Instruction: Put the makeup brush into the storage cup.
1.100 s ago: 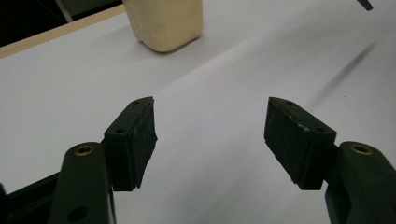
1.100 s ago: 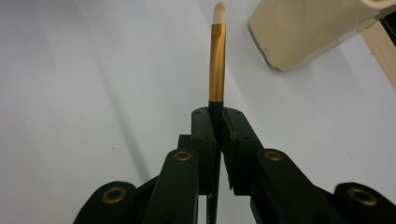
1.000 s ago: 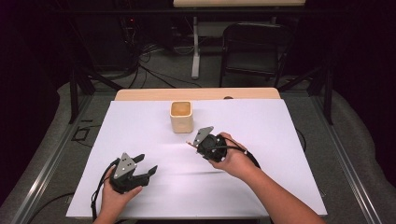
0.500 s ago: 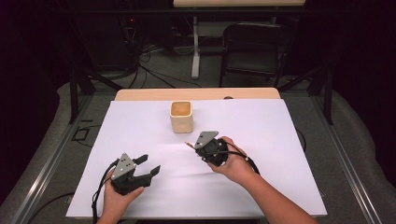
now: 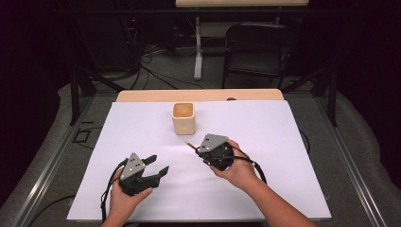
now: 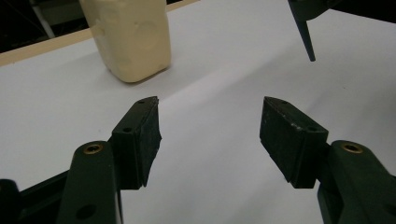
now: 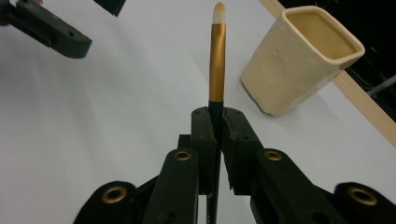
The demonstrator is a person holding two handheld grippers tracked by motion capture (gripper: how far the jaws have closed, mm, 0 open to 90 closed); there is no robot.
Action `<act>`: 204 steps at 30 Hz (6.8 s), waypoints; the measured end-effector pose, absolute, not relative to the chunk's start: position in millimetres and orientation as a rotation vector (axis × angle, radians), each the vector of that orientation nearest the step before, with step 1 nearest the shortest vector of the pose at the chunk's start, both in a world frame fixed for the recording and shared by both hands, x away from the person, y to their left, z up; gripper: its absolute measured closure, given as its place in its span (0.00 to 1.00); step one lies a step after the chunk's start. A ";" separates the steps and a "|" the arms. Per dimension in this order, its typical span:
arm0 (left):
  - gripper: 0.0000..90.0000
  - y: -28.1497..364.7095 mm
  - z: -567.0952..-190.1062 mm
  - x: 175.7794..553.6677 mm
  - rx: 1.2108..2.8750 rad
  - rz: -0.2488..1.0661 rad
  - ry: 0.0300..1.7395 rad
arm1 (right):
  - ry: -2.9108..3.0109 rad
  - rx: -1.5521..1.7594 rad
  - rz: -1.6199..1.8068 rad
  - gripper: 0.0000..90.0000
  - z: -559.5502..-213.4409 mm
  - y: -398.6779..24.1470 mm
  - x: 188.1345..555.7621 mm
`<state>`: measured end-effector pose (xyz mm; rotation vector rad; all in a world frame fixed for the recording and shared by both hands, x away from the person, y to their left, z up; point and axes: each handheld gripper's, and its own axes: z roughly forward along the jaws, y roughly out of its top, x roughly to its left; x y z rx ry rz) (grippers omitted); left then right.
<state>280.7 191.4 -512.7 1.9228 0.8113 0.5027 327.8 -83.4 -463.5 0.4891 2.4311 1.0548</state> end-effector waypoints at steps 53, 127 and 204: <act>0.61 154.0 -491.8 298.7 1.865 0.377 0.753 | 2.281 0.651 1.377 0.92 -466.2 -93.6 330.1; 0.90 128.0 -504.5 318.5 1.844 0.165 0.778 | 2.200 0.619 1.508 0.92 -474.1 -72.3 317.7; 0.93 144.4 -491.5 324.4 1.826 0.159 0.844 | 2.171 0.631 1.474 0.81 -479.9 -89.3 307.2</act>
